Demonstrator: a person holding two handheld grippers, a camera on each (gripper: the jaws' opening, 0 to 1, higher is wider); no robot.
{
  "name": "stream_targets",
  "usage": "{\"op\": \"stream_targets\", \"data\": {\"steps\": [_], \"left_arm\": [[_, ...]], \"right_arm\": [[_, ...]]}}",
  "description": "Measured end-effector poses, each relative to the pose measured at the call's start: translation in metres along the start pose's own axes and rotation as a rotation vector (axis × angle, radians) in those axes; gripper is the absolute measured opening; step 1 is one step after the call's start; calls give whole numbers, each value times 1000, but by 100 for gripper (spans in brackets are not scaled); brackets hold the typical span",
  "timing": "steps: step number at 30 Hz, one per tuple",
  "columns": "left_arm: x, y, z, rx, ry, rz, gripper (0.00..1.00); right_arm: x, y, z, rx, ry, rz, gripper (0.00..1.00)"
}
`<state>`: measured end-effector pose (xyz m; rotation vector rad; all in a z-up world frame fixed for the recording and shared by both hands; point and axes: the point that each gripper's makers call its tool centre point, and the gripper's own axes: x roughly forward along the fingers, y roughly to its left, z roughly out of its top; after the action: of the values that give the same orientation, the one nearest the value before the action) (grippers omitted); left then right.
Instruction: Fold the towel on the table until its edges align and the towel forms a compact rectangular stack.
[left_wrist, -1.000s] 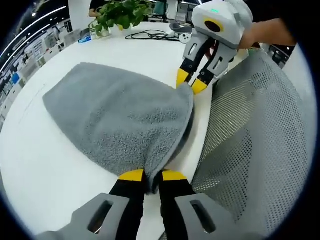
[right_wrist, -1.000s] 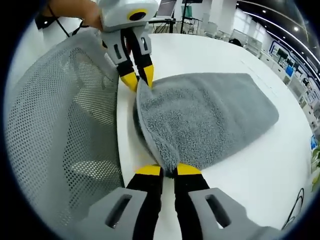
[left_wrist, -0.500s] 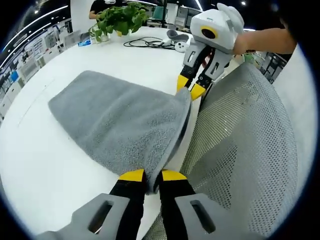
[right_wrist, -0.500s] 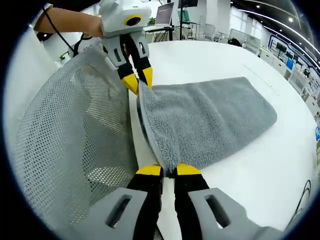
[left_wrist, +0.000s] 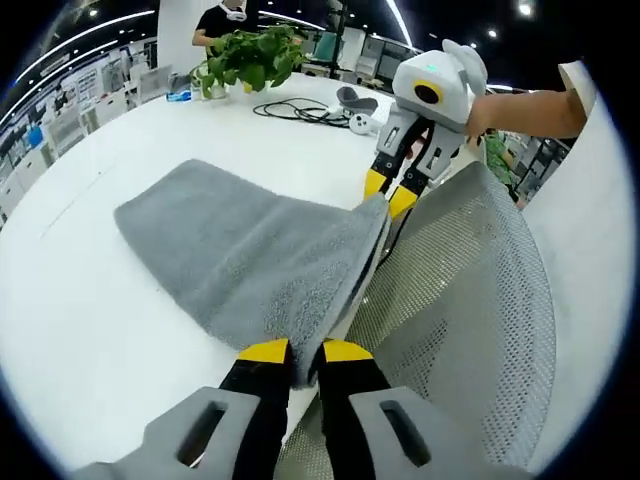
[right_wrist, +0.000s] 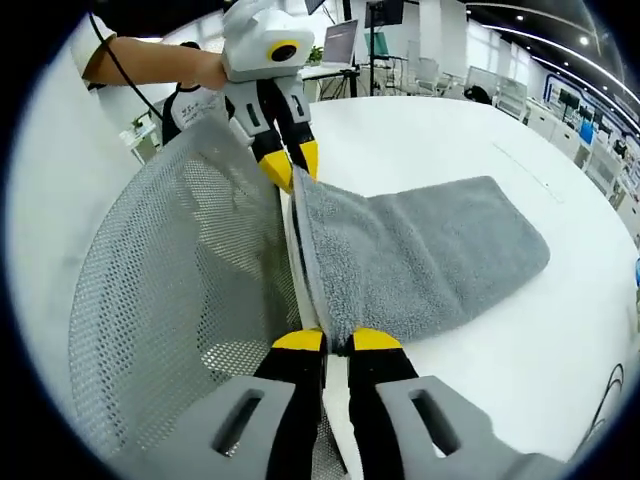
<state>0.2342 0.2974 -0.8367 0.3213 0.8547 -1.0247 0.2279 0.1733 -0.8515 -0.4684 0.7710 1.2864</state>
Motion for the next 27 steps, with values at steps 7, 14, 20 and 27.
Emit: {"op": "stream_targets", "data": {"steps": [7,14,20,27], "left_arm": [[-13,8,21,-57,-101,24,10],[-22,18,43,-114,-201,57,9],[-30,16,57,-163,-259,45,9],[-46,7,67,-181,-312,24,8]], "right_arm": [[-10,-3,10,31,-46,24,5],[-22,-8,21,79,-91,37,5],[-34,-2,31,85,-111,56,5],[-44,15,43,88,-137,115,5]]}}
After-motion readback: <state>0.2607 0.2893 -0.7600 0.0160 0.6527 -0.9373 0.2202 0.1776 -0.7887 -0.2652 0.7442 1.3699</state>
